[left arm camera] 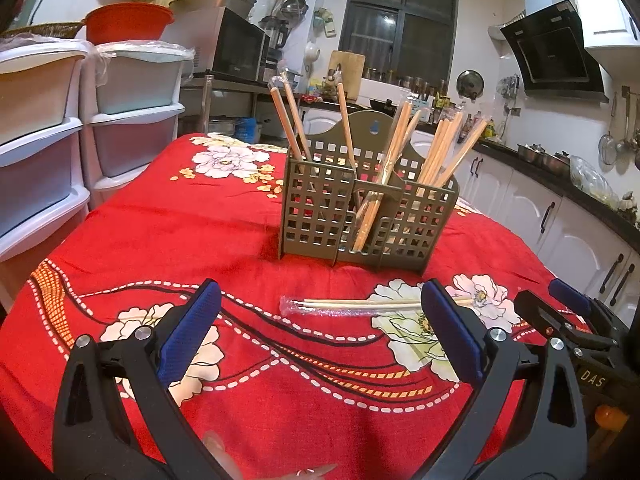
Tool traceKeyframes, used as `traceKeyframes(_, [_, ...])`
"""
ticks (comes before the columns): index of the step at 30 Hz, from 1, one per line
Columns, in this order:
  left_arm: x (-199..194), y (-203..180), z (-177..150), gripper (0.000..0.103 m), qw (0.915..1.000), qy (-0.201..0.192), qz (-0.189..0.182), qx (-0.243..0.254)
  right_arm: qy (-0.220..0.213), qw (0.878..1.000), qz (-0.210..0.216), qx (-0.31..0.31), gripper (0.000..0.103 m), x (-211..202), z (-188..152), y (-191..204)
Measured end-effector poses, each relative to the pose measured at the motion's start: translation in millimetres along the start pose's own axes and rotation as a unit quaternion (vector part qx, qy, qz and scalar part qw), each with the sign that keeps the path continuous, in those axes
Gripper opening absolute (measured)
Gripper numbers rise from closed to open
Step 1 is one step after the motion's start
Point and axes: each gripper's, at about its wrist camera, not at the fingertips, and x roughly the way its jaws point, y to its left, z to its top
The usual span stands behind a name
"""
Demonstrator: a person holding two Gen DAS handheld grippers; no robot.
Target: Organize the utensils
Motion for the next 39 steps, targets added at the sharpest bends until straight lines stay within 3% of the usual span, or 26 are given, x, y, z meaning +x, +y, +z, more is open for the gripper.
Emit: traceKeyframes(39, [6.2, 6.1, -1.6, 0.092, 0.9998, 0.011, 0.003, -0.018, 0.007, 1.0, -0.003, -0.004, 0.096, 4.8, -2.2, -0.6])
